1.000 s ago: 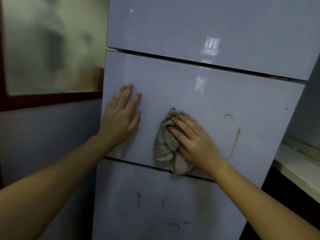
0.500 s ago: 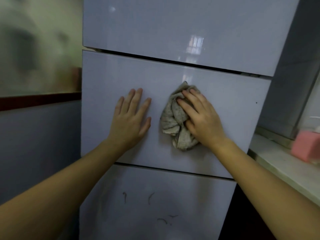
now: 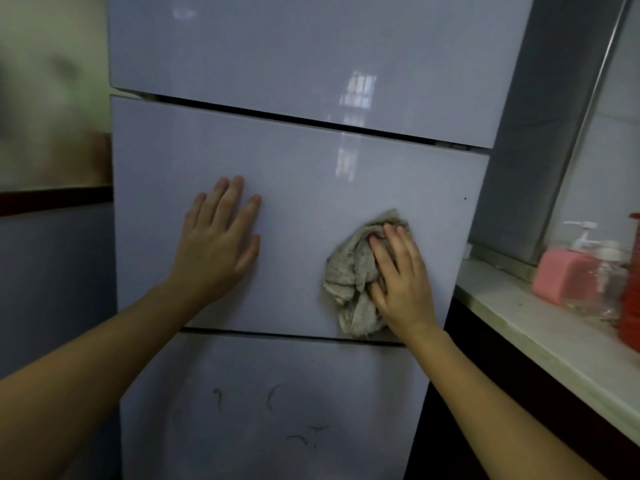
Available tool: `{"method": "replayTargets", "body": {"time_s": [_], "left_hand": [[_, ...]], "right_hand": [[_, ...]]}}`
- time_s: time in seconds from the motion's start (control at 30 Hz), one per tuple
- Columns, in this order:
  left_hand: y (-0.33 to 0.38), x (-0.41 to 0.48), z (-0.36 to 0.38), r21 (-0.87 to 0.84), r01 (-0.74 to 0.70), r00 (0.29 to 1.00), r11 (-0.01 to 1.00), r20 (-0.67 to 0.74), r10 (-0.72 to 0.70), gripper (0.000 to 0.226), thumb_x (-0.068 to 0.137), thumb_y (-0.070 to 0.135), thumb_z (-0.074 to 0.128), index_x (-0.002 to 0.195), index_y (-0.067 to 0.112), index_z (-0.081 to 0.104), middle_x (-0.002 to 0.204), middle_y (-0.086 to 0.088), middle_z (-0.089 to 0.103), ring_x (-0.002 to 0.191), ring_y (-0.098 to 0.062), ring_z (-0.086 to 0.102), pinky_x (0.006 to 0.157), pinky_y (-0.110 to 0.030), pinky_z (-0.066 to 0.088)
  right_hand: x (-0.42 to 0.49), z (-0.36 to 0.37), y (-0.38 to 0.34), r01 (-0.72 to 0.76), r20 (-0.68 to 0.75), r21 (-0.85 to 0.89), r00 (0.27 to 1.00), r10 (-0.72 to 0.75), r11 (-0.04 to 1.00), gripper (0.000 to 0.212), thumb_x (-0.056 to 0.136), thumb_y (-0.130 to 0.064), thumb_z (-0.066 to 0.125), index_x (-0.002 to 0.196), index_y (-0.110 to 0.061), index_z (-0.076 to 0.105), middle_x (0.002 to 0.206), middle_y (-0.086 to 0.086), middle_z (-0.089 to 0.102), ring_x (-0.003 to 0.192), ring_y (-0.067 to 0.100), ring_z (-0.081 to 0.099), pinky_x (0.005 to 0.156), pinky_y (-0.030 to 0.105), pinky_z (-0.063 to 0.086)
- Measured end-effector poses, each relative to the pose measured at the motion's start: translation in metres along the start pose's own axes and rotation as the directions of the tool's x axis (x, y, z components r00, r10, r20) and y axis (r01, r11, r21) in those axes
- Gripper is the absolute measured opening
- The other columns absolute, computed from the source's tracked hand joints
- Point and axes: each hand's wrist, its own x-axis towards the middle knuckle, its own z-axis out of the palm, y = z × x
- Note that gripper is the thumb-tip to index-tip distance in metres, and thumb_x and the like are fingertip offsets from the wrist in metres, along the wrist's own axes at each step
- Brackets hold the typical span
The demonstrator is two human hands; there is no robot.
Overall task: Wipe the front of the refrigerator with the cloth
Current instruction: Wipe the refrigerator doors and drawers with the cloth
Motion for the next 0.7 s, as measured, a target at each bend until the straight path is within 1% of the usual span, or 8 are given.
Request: {"method": "replayTargets", "body": {"time_s": [0.13,0.23,0.3,0.47,0.57,0.63,0.7], "left_hand": [[0.003,0.001,-0.001,0.006,0.009,1.000,1.000,0.007,-0.009,0.060,0.099,0.041,0.041,0.150,0.009,0.043,0.163,-0.021,0.029,0.152,-0.040,0.027,0.121,-0.057,0.024],[0.002,0.001,-0.001,0.026,0.003,1.000,1.000,0.001,-0.003,0.060,0.100,0.041,0.040,0.150,0.010,0.043,0.163,-0.021,0.029,0.151,-0.039,0.027,0.121,-0.056,0.024],[0.001,0.000,-0.001,0.037,-0.004,1.000,0.999,-0.005,0.005,0.060,0.100,0.041,0.040,0.150,0.010,0.043,0.163,-0.021,0.030,0.151,-0.039,0.028,0.121,-0.055,0.024],[0.003,-0.002,0.003,0.034,0.004,0.999,0.999,-0.034,-0.002,0.059,0.099,0.039,0.043,0.150,0.009,0.044,0.162,-0.022,0.031,0.150,-0.040,0.029,0.120,-0.056,0.025],[0.001,-0.002,0.005,0.023,-0.004,0.999,1.000,-0.031,0.005,0.059,0.100,0.040,0.043,0.150,0.009,0.043,0.163,-0.021,0.030,0.151,-0.040,0.028,0.120,-0.057,0.024],[0.001,-0.003,0.006,0.020,-0.003,0.999,1.000,-0.040,0.004,0.059,0.100,0.039,0.043,0.150,0.008,0.043,0.162,-0.022,0.030,0.151,-0.041,0.028,0.120,-0.057,0.025],[0.004,-0.003,0.007,0.008,0.014,0.999,1.000,-0.044,-0.014,0.059,0.100,0.039,0.043,0.150,0.008,0.043,0.162,-0.022,0.030,0.151,-0.041,0.028,0.121,-0.058,0.024]], "right_hand": [[0.055,-0.004,-0.015,-0.042,-0.050,0.019,0.998,0.043,0.999,0.061,0.095,-0.022,0.050,0.154,-0.008,0.042,0.164,0.018,0.033,0.154,0.035,0.024,0.127,0.051,0.025],[0.088,-0.001,-0.026,0.001,-0.078,-0.009,0.997,-0.002,1.000,0.061,0.095,-0.023,0.050,0.154,-0.008,0.044,0.163,0.018,0.035,0.154,0.034,0.024,0.129,0.047,0.022],[0.094,0.000,-0.025,-0.005,-0.102,-0.021,0.995,0.003,1.000,0.060,0.096,-0.023,0.050,0.154,-0.009,0.044,0.163,0.017,0.036,0.154,0.033,0.025,0.129,0.047,0.023],[0.078,-0.007,0.005,-0.136,-0.145,0.030,0.980,0.139,0.990,0.060,0.097,-0.021,0.050,0.156,-0.010,0.041,0.165,0.016,0.032,0.155,0.035,0.022,0.130,0.044,0.020],[0.066,-0.020,0.034,-0.229,-0.178,0.026,0.957,0.230,0.973,0.060,0.096,-0.018,0.048,0.155,-0.010,0.041,0.165,0.015,0.031,0.156,0.034,0.021,0.130,0.041,0.017],[0.055,-0.026,0.046,-0.297,-0.201,0.041,0.933,0.299,0.954,0.061,0.094,-0.014,0.047,0.155,-0.009,0.041,0.166,0.014,0.030,0.156,0.032,0.020,0.131,0.042,0.017],[0.042,-0.027,0.048,-0.320,-0.205,0.043,0.924,0.322,0.947,0.062,0.092,-0.011,0.045,0.154,-0.008,0.041,0.166,0.015,0.029,0.156,0.033,0.019,0.131,0.043,0.017]]}}
